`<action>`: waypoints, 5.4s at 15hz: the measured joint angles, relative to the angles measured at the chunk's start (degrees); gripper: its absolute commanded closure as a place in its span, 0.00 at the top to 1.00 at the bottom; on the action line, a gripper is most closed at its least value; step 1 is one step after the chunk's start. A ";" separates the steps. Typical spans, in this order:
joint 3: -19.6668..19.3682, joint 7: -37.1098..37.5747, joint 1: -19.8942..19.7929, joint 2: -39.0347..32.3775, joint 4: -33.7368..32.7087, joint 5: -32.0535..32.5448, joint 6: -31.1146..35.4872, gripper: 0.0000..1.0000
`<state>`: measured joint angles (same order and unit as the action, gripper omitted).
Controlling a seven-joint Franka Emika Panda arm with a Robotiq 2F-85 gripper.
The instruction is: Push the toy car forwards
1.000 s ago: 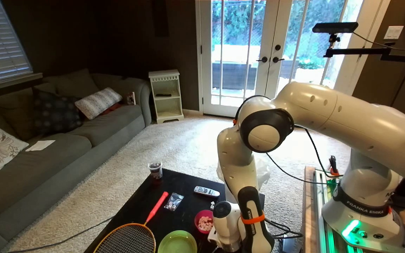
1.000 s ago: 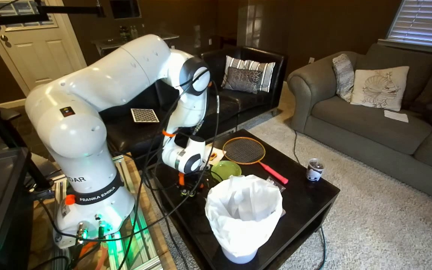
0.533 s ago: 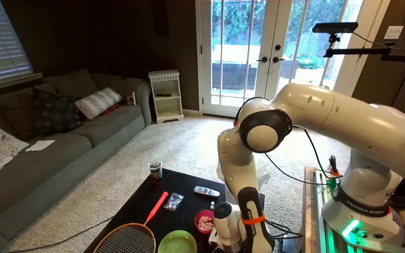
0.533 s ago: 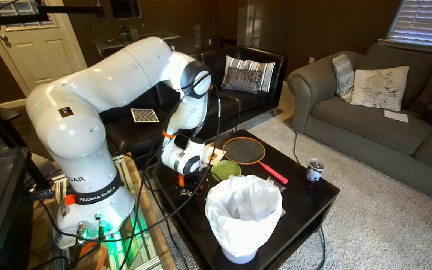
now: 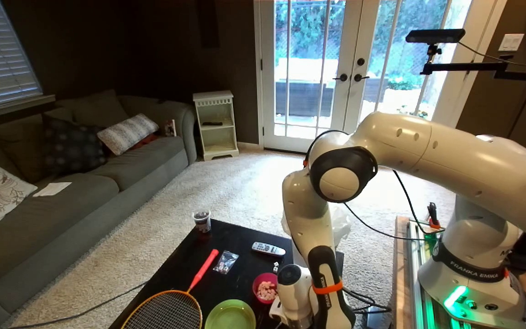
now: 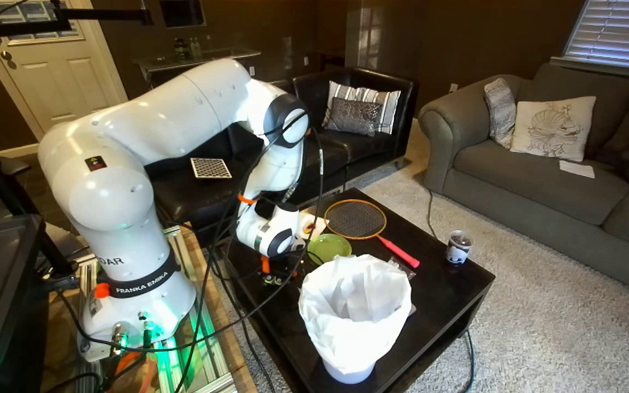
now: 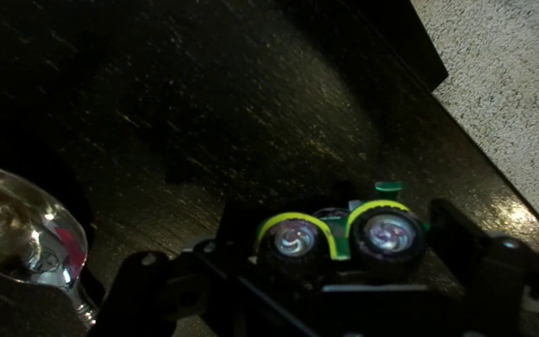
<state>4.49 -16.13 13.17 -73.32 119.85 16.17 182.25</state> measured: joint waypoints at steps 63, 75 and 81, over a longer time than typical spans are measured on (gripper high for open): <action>2.78 28.38 8.90 17.01 -0.53 -23.72 -3.13 1.00; 1.23 38.86 11.79 25.51 3.50 -25.72 -12.10 1.00; -4.95 43.70 19.03 30.00 6.53 -25.71 -12.12 1.00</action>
<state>-0.47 27.56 32.20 -43.32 126.38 -9.54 170.13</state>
